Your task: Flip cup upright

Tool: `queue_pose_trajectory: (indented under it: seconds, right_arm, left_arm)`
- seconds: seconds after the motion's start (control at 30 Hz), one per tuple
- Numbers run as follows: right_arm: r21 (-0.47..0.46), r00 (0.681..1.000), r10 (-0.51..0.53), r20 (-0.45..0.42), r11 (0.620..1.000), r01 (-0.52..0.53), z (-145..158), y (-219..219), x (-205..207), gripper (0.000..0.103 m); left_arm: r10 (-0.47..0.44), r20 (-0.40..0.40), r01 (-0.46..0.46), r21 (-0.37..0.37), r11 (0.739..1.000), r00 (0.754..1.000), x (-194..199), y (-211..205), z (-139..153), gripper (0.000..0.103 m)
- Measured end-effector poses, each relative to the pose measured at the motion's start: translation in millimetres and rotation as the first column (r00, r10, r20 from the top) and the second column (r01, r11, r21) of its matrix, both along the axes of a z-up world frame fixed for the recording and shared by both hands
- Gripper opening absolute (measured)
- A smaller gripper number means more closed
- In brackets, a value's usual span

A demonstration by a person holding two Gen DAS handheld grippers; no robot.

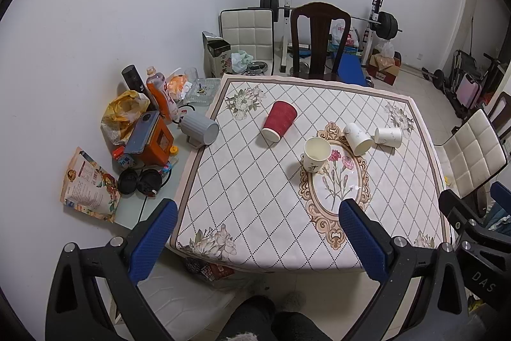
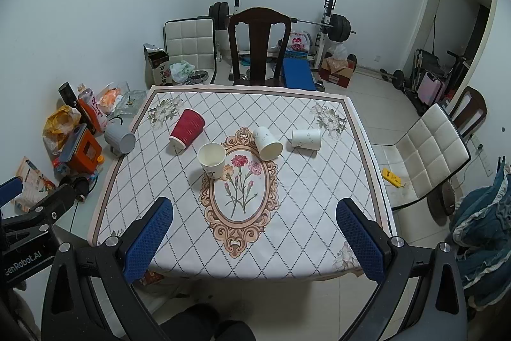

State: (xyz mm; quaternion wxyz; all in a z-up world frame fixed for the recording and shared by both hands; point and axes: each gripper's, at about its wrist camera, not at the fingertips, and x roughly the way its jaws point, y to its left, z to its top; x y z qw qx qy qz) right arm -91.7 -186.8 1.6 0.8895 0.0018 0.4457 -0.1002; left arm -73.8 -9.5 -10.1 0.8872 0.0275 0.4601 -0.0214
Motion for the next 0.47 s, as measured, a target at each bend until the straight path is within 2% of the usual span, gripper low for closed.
queue_pose_trajectory:
  seconds: [0.47]
  right_arm:
    - [0.001,1.0,-0.001,0.001,1.0,0.001,1.3,-0.6,2.0,0.103]
  left_arm:
    - [-0.001,-0.001,0.001,0.001,1.0,1.0,0.0,0.2,-0.2,0.103]
